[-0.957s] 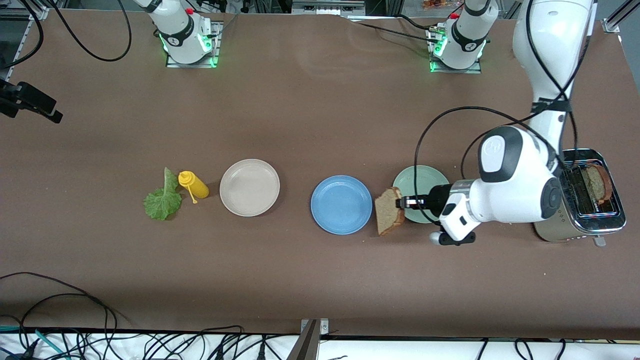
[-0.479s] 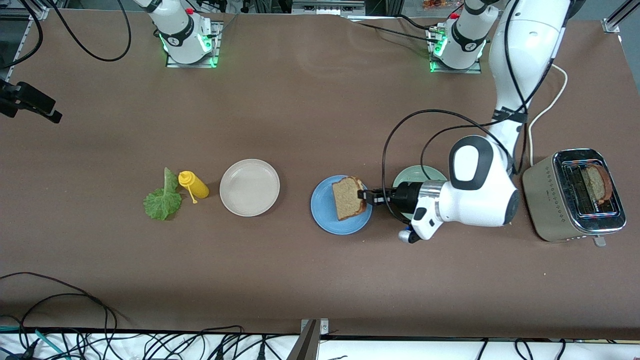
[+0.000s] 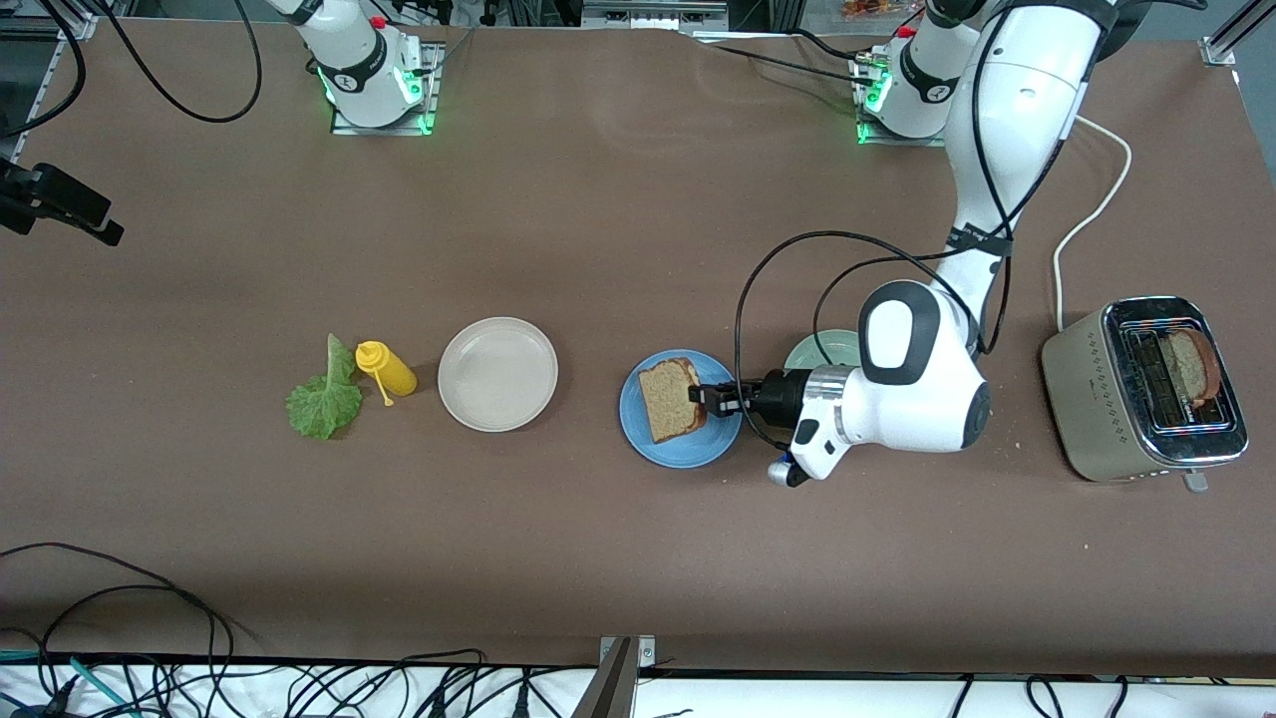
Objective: Make sandwich in blue plate with both arms
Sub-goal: 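Carry the bread slice over the blue plate and lower it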
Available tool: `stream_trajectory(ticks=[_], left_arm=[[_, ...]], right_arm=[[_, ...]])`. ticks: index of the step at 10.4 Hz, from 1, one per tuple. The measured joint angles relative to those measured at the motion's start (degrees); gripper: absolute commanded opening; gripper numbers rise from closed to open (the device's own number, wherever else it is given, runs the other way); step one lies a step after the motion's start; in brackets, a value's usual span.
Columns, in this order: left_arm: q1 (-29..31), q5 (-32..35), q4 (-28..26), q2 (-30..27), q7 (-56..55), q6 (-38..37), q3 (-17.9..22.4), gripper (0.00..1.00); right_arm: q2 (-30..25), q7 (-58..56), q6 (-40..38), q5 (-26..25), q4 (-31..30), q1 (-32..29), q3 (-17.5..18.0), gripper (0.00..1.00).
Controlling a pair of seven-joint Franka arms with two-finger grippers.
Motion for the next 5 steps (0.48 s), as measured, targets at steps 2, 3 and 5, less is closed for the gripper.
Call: stream_trajectory(ticks=[2,3,5], left_arm=[[-1.05,0.00,0.02,1.05,0.19,1.77,0.05,0.00],[-1.58,0.00,0.03,1.50,0.30,2.16,0.05,0.00],[-2.07,0.00,0.03,2.09,0.76,2.48,0.23,0.00]], right_arm=[[-0.01,0.00,0.00,0.00,0.00,0.00,0.00,1.00],[0.00,0.00,0.00,0.00,0.00,0.00,0.00,1.00],[-0.01,0.00,0.00,0.00,0.00,0.00,0.00,1.00]])
